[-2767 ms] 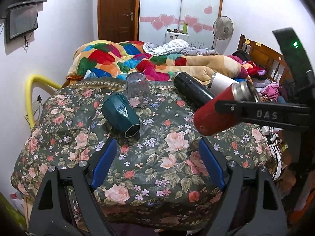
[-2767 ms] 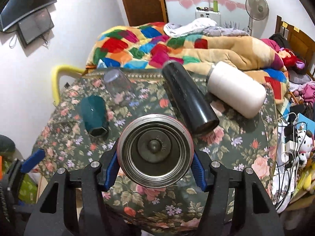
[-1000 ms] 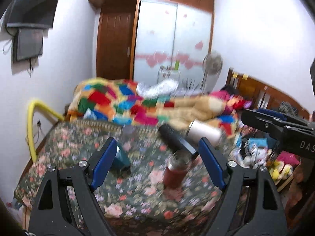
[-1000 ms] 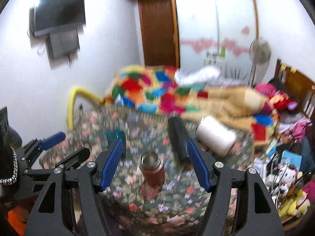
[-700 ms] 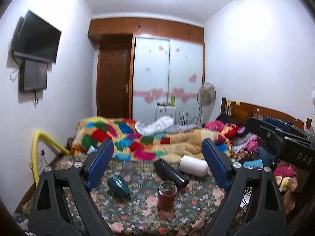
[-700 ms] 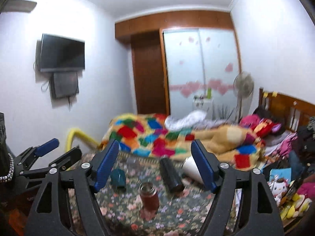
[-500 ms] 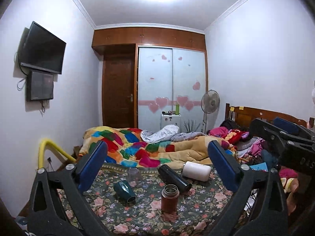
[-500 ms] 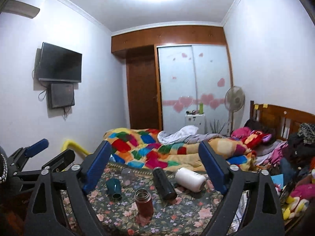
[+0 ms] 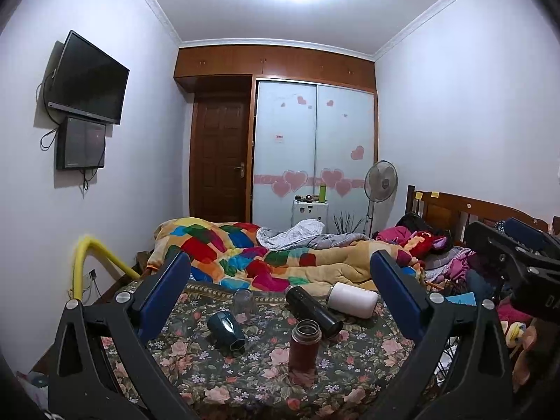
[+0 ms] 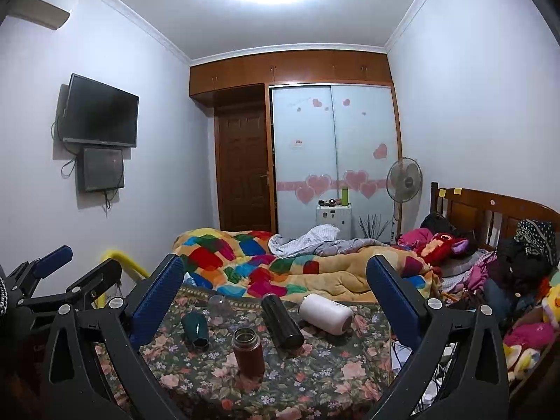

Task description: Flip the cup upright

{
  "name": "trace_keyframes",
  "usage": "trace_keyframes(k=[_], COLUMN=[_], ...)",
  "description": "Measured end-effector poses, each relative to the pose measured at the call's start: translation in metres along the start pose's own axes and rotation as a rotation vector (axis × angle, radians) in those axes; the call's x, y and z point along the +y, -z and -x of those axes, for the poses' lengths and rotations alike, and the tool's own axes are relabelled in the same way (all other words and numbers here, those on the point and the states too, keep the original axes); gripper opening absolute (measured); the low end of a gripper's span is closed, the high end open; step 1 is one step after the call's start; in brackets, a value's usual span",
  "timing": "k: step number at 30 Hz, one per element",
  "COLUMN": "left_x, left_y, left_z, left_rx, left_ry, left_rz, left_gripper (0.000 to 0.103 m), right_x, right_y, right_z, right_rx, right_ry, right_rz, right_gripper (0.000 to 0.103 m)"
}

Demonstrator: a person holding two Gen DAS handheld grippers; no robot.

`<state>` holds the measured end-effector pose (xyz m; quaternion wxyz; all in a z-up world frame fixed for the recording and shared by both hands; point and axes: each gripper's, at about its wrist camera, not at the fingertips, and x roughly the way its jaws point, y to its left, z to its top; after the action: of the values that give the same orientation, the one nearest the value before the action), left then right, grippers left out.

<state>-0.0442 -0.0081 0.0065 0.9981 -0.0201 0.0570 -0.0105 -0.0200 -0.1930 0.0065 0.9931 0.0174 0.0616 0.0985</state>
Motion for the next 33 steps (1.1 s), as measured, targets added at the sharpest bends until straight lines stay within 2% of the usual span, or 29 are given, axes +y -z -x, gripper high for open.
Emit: trace_keyframes(k=[33], left_x=[-0.006], left_y=[0.008], left_z=[-0.008], left_rx=[0.026], left_ry=[0.004], left_rz=[-0.010], left_gripper=[0.103], right_x=[-0.006], right_y=[-0.002], right_z=[-0.003], right_rx=[0.046], right_ry=[-0.017], right_rz=[-0.017], right_gripper=[0.103])
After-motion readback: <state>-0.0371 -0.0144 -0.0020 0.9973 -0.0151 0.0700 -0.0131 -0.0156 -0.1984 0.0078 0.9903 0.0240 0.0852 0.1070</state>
